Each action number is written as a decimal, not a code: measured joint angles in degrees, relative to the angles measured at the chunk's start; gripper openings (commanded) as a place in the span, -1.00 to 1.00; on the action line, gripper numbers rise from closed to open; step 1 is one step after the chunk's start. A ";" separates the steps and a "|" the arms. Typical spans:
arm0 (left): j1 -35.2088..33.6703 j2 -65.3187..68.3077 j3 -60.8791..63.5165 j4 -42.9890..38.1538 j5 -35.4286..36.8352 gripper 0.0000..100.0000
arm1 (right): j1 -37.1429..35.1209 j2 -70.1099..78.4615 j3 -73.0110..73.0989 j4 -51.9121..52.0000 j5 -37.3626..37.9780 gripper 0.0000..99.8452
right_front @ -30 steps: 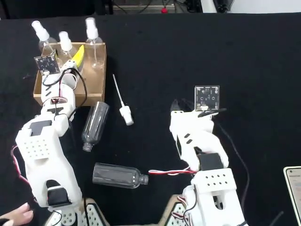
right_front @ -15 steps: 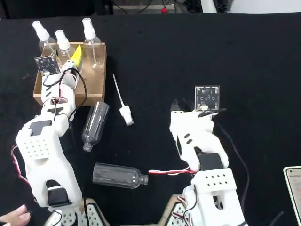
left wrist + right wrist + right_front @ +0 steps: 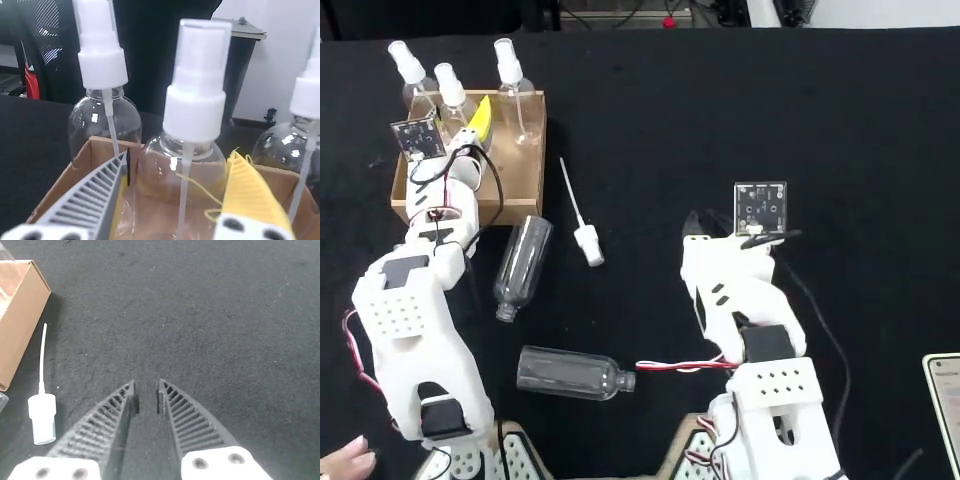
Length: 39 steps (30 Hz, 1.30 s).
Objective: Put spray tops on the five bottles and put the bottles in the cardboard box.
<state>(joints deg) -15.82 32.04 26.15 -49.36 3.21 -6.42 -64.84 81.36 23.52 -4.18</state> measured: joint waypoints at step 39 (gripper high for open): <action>-0.18 -12.04 13.45 0.00 0.00 -0.41 | 0.00 0.00 0.00 0.00 0.00 -0.86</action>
<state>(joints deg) -16.00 20.00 39.60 -49.36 3.21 -6.42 -64.84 81.36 23.52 -4.18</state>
